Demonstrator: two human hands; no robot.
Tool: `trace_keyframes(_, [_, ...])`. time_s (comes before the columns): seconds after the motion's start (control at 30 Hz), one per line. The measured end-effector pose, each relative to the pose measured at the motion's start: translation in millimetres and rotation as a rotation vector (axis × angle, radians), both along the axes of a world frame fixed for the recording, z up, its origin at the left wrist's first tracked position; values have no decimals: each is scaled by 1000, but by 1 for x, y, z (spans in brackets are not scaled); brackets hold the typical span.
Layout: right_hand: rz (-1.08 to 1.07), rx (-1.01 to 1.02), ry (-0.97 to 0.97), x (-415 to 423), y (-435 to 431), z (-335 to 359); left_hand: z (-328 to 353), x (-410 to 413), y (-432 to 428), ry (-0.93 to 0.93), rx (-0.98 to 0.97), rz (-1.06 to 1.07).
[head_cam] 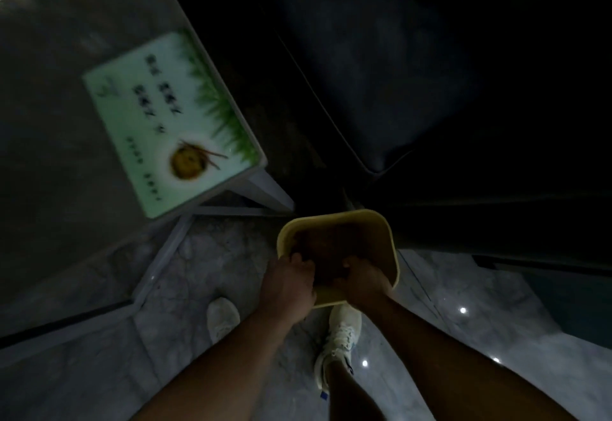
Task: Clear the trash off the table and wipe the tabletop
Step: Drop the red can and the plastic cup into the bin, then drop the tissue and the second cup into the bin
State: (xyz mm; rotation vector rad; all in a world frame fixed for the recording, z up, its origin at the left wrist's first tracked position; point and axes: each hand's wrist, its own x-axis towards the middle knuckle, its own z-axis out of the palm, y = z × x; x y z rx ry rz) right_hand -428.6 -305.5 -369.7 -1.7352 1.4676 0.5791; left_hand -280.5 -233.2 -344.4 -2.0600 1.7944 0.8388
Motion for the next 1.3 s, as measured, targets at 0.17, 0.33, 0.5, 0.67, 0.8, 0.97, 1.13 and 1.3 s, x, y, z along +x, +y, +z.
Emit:
trace_keyframes(0.17, [30,-61,-35,7,8,79,79,4,12,28,-9,102])
trace_keyframes(0.33, [94,-126,-77,17,12,168,167,7,33,0,-39,125])
trace_keyframes(0.5, [203,-184,-137,29,21,241,237,17,59,-24,-79,193])
trace_keyframes(0.67, [319,-238,-206,46,29,296,283,33,85,-85,-146,296])
trace_keyframes(0.8, [443,-324,-279,64,34,326,314,46,101,-126,-173,417])
trace_keyframes(0.97, [554,-361,-381,95,38,360,348,63,121,-205,-218,552])
trace_keyframes(1.13, [602,-409,-411,136,43,384,373,95,136,-261,-261,663])
trace_keyframes(1.3, [602,-472,-426,180,51,392,376,140,147,-241,-288,679])
